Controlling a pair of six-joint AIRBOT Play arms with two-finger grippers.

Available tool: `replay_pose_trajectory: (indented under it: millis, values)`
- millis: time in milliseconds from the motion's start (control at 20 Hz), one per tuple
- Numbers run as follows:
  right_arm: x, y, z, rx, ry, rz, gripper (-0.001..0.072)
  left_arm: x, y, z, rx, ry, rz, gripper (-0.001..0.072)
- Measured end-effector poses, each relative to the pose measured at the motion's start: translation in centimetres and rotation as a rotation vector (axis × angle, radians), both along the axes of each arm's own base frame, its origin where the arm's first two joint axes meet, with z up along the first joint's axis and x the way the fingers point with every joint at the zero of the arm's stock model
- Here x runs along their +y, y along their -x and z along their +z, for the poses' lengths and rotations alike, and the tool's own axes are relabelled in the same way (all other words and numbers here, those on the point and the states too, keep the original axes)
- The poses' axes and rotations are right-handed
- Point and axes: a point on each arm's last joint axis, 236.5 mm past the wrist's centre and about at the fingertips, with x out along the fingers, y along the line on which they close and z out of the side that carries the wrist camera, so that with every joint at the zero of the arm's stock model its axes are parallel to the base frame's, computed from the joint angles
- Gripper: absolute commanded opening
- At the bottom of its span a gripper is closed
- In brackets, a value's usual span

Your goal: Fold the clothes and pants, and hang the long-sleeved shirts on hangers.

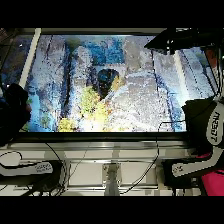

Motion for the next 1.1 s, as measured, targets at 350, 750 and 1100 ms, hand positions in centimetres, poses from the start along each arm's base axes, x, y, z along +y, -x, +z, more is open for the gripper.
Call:
replay_pose_trajectory:
  millis: [350, 750, 1100]
  values:
    - [0.0, 0.0, 0.0, 0.000, 0.000, 0.000, 0.0022, -1.9, -2.8, 10.6, -0.333, 0.006, 0.034, 0.0004]
    - [0.0, -0.1, 0.0, -0.002, -0.001, -0.003, 0.0022, -16.9, -6.6, 30.6, -0.944, 0.176, -0.273, 0.0003]
    - [-0.4, -2.3, 1.4, -0.051, -0.049, -0.089, 0.0021, -37.2, -6.2, 40.8, -1.250, 0.518, -0.696, 0.0002]
